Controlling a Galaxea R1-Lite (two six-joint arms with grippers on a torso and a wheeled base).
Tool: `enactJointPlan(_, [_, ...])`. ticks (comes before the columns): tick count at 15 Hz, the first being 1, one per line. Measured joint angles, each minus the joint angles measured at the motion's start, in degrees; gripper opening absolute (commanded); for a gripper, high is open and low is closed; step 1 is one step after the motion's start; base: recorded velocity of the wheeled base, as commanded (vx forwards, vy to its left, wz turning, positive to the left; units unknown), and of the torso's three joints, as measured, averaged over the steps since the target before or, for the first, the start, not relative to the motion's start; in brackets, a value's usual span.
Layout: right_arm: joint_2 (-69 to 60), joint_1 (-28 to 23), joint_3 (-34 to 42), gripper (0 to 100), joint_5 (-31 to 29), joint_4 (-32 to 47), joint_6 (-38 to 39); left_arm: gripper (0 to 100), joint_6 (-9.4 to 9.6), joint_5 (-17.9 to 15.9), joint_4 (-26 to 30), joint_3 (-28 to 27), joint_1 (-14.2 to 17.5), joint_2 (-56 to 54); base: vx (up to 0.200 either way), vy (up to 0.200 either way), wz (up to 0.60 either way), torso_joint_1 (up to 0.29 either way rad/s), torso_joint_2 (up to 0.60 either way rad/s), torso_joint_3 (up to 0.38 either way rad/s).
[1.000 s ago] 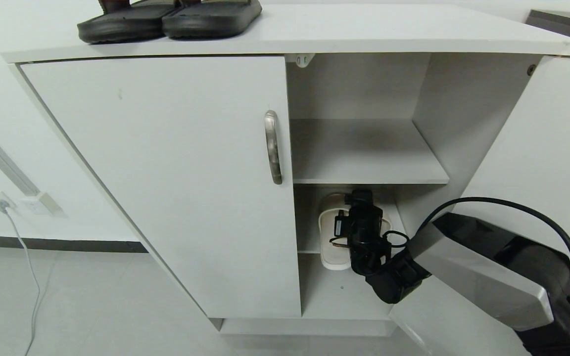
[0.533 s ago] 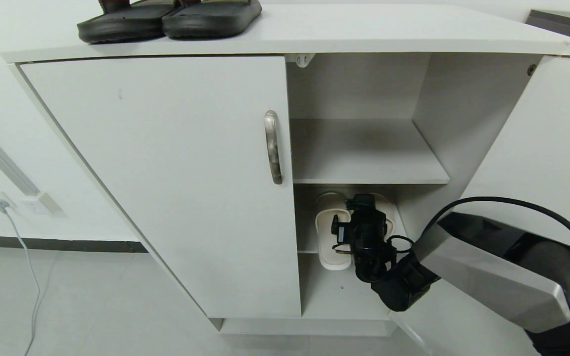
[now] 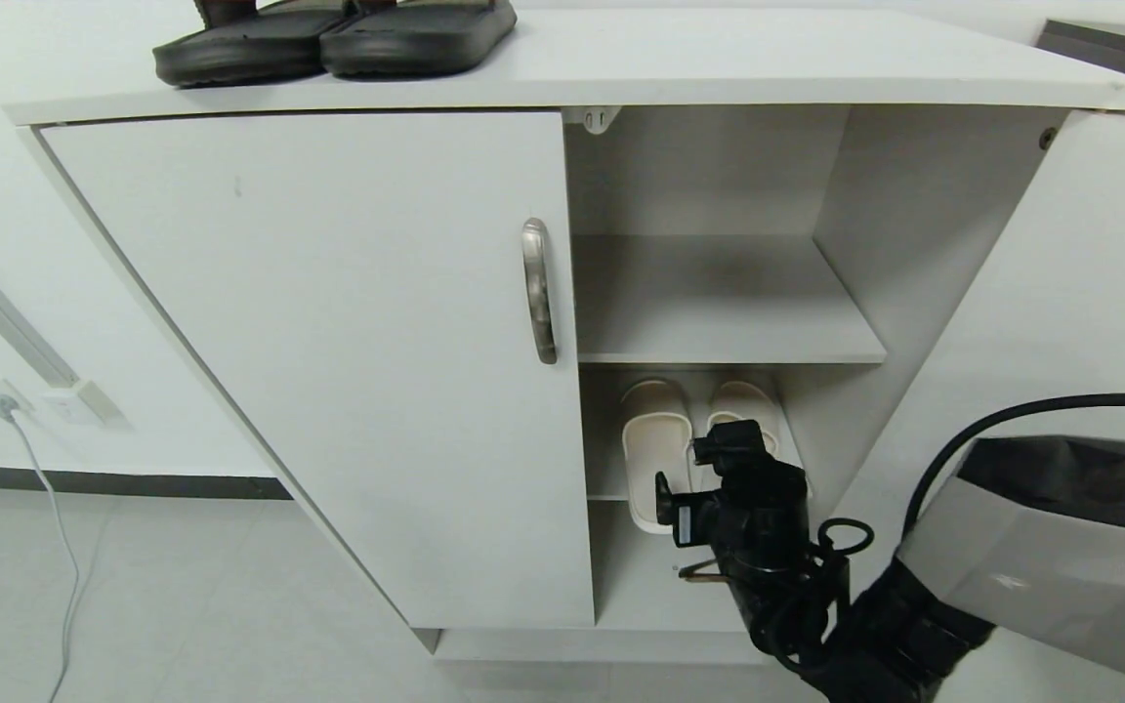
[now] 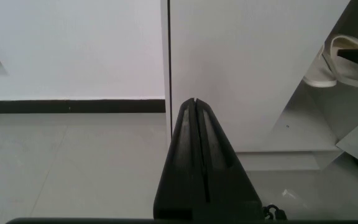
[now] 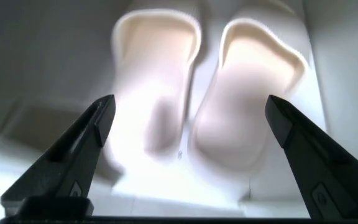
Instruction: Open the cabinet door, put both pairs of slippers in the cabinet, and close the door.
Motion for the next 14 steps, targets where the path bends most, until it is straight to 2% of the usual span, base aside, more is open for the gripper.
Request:
enactJointPlan(2, [-4.1, 2.7, 6.3, 100, 0.8, -1.9, 0.0, 0, -0.05, 0.0, 0.0, 0.0, 0.0, 0.0, 0.000, 0.000, 0.00, 0.000, 0.00, 0.000])
enactJointPlan(5, [-6.7, 3.8, 8.6, 100, 1.3, -2.1, 0.0, 0, -0.10, 0.0, 0.0, 0.0, 0.0, 0.0, 0.000, 0.000, 0.00, 0.000, 0.00, 0.000])
enactJointPlan(12, [-7.8, 3.9, 9.0, 100, 1.3, -2.2, 0.0, 0, -0.02, -0.2, 0.0, 0.0, 0.0, 0.0, -0.200, 0.000, 0.00, 0.002, 0.00, 0.003])
enactJointPlan(14, [-8.0, 3.9, 9.0, 100, 1.3, -2.3, -0.1, 0, -0.02, -0.1, 0.0, 0.0, 0.0, 0.0, 0.000, 0.000, 0.00, 0.000, 0.00, 0.000])
